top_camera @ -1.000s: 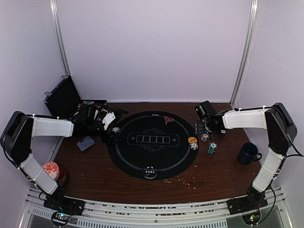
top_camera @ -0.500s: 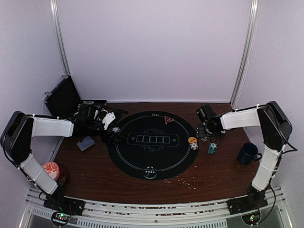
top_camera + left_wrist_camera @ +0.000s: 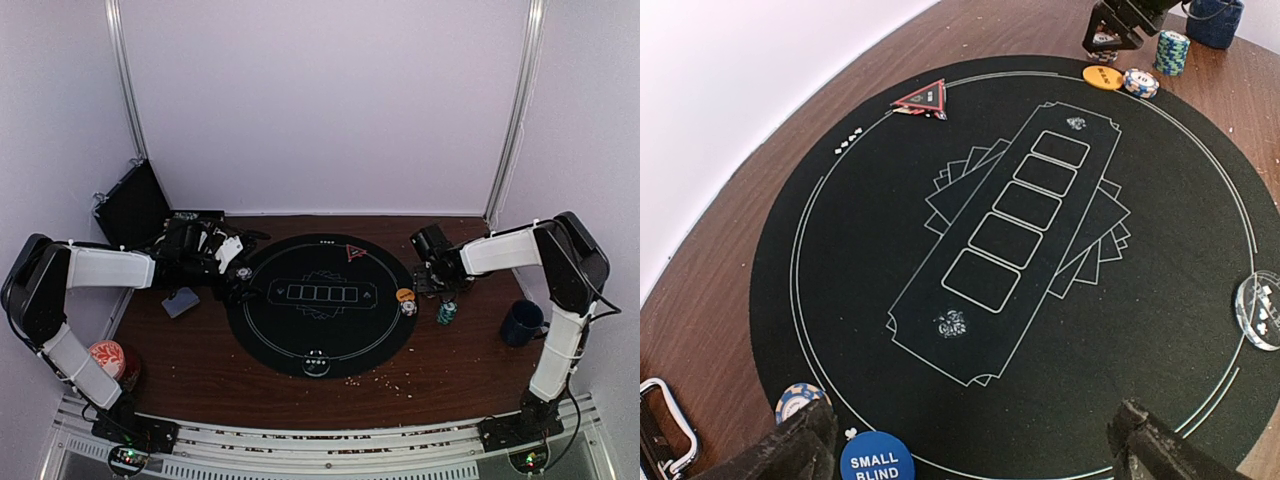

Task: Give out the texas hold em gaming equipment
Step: Pick up the pile of poker chips from the pile of poker chips.

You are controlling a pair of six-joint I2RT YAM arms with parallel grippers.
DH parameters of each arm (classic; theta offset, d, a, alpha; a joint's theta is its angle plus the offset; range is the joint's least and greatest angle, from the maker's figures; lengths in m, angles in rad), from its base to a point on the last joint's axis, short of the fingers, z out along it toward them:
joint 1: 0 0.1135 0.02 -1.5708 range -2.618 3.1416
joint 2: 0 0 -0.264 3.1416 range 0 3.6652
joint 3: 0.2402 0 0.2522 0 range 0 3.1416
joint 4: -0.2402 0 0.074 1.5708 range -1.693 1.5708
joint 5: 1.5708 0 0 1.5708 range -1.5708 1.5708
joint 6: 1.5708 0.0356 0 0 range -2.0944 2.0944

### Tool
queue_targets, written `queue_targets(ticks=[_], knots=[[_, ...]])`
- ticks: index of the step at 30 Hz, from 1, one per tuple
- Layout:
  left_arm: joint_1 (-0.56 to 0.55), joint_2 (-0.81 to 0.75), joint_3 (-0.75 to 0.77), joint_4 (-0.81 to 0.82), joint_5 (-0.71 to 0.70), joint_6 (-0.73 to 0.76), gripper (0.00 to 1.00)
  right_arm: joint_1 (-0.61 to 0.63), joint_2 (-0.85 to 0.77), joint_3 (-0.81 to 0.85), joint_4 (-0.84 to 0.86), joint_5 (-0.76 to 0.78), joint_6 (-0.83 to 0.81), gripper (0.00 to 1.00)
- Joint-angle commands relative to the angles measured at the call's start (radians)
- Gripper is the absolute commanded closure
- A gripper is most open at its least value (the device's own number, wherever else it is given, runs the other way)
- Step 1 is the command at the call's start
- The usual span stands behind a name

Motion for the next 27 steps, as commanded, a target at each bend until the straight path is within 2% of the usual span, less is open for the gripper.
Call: queue_targets(ticks=[1, 18, 27], knots=[[0.002, 0.012, 0.001, 0.051, 0.015, 0.001, 0.02, -0.007, 0.016, -0.007, 0.012, -0.003, 0.005, 0.31], [0.002, 0.010, 0.001, 0.051, 0.013, 0.001, 0.02, -0.008, 0.022, -0.006, 0.013, -0.011, 0.006, 0.47], [0.002, 0.010, 0.000, 0.052, 0.013, 0.001, 0.02, -0.008, 0.019, -0.010, 0.015, -0.013, 0.007, 0.52]])
